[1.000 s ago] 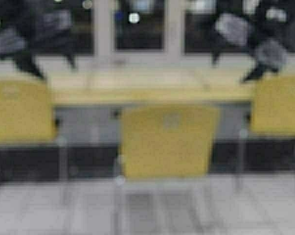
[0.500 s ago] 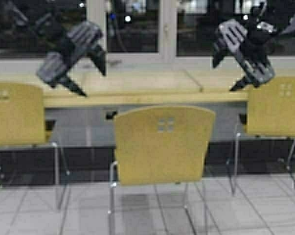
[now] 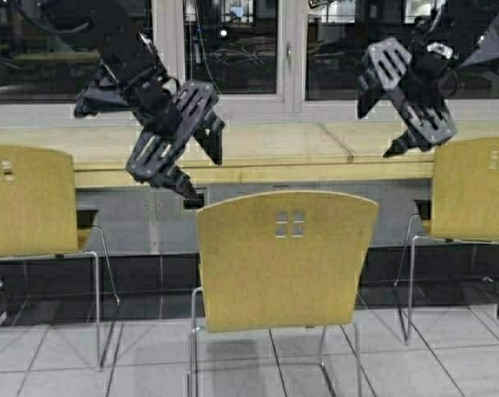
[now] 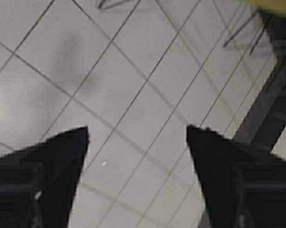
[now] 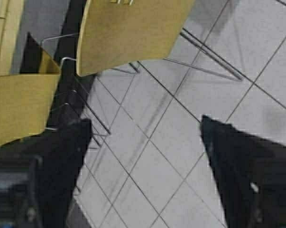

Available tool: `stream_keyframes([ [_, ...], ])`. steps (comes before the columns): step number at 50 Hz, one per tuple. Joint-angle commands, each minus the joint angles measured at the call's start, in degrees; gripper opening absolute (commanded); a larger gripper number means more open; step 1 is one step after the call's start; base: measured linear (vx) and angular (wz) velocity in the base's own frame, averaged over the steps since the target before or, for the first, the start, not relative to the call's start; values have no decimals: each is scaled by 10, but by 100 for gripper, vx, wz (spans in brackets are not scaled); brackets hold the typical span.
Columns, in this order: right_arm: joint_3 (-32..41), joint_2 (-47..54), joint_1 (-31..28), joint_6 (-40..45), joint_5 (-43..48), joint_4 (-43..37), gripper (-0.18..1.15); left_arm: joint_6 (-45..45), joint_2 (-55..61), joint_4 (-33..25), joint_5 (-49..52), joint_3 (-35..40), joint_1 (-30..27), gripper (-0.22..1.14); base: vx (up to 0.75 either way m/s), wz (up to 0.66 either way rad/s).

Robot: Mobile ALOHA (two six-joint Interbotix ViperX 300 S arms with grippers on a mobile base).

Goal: Push the chairs under the table

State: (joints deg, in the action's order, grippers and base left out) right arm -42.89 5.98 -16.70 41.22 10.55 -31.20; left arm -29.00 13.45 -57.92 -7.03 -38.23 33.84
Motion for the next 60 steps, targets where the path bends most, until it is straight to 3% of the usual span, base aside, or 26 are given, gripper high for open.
stream_keyframes([
  [1,11,-1,-3,0,0,-1,100,-21,0,-2,-18,6,8,96,22,3],
  [30,20,22,-8,-1,-25,0,100,-94,33,-4,-60,29,9,96,23,-5],
  [60,30,65,-17,2,-38,-1,100,-100,66,-4,-59,40,14,96,18,6],
])
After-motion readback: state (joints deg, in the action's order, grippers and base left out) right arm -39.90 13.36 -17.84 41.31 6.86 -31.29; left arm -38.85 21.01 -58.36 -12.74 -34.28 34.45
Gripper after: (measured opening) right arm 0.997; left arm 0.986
